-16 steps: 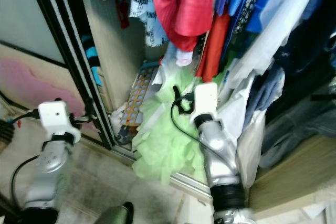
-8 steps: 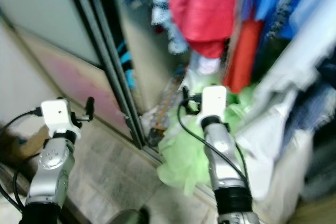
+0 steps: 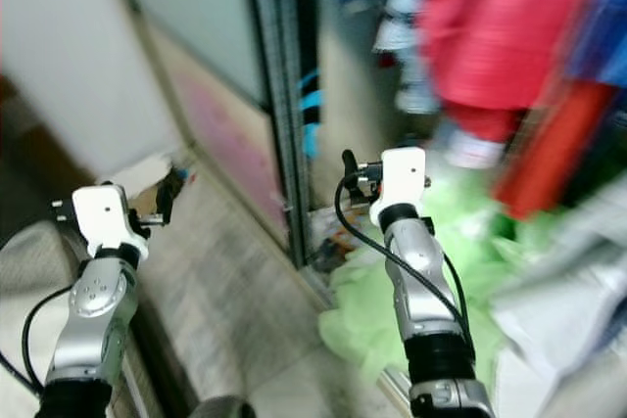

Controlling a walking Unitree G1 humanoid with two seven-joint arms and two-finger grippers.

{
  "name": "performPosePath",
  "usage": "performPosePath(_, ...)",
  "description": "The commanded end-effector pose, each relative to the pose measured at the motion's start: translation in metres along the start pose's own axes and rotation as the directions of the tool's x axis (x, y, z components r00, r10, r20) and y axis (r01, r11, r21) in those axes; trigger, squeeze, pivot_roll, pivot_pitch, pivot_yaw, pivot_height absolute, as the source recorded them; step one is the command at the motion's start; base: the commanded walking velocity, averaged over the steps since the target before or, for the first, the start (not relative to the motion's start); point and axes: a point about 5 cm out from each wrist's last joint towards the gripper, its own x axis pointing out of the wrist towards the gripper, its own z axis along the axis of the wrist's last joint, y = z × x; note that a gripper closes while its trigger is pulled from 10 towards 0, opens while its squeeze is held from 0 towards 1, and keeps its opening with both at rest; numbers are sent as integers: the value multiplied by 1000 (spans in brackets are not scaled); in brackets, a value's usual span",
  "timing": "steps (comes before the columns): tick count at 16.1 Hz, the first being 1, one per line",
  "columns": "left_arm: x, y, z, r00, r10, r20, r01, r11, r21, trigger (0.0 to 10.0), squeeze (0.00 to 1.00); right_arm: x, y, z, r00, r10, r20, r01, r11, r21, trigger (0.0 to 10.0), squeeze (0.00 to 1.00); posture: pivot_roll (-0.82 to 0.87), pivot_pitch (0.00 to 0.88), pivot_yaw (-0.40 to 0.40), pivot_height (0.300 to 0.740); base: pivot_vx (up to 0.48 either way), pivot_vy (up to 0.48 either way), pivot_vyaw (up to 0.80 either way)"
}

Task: Clean up the room

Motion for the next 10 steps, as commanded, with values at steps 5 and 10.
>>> performPosePath(5, -1, 2, 0, 1000, 26, -6, -26, 1000, -11, 10000, 0, 6, 9, 5, 999, 48, 14, -48, 999, 12, 10000, 0, -77, 0, 7, 740, 0, 0, 800)
performPosePath(10, -3, 3, 0, 999, 52, -13, -52, 998, -23, 10000, 0, 6, 10, 4, 998, 66, 8, -66, 998, 14, 10000, 0, -72, 0, 2, 740, 0, 0, 800)
